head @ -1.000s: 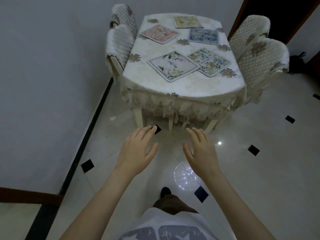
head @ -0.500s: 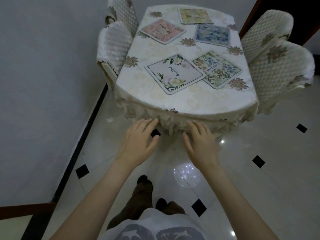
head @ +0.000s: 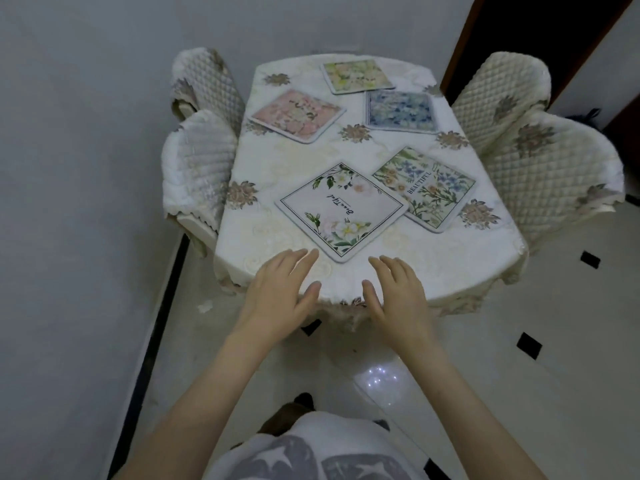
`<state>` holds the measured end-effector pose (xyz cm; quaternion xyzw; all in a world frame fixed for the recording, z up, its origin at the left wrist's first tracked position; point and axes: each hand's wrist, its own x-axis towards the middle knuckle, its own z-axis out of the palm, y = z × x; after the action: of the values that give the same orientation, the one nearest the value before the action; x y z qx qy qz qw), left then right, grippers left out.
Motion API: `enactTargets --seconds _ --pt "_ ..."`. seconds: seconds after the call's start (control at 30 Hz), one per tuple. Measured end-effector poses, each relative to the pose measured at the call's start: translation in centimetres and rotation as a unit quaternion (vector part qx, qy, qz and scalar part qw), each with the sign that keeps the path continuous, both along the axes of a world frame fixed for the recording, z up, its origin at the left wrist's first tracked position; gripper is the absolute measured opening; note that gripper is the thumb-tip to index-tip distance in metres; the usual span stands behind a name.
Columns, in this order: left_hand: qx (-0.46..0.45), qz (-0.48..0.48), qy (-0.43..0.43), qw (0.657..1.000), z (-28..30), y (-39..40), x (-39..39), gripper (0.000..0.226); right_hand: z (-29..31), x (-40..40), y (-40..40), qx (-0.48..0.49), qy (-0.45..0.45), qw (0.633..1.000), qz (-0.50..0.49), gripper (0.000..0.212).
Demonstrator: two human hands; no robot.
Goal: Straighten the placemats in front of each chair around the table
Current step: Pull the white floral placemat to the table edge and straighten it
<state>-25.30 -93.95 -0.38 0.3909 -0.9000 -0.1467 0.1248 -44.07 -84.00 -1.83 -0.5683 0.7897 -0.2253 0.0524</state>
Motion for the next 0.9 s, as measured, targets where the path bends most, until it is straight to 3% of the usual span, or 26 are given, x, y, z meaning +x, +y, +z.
enactTargets --seconds 0.43,0.9 --pt "0.048 -0.016 -0.012 0.999 -2.8 -10.1 -3.3 0.055 -1.5 -3.4 -9.8 0.027 0.002 1.0 -0.012 0.041" --pt "0.067 0.032 -0.012 0.997 -5.1 -20.1 -14.9 0.052 -4.0 -16.1 -21.2 0.06 -0.003 0.997 0.044 0.041"
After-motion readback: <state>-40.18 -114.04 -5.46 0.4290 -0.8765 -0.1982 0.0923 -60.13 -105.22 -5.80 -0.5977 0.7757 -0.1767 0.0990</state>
